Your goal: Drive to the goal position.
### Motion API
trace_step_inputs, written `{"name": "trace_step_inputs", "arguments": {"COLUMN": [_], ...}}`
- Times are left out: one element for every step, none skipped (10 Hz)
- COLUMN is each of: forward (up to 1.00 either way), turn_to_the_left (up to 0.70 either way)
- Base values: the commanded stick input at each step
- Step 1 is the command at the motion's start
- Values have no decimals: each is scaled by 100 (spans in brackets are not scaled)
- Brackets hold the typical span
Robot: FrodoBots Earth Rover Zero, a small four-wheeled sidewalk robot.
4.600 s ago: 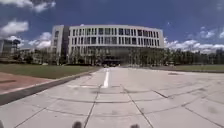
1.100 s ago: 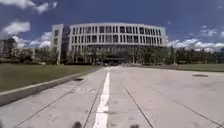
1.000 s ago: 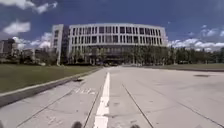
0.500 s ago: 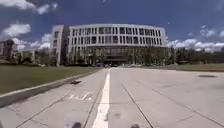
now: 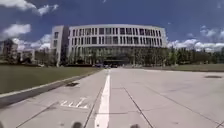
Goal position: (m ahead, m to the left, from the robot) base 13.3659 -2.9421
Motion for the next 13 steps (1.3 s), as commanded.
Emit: {"name": "trace_step_inputs", "arguments": {"forward": [70, 70, 70, 70, 70, 70, 70, 70, 70, 70, 70, 70, 70], "turn_to_the_left": [0, 0, 0, -1, -2, -27, 0, 0, 0, 0, 0, 0, 0]}}
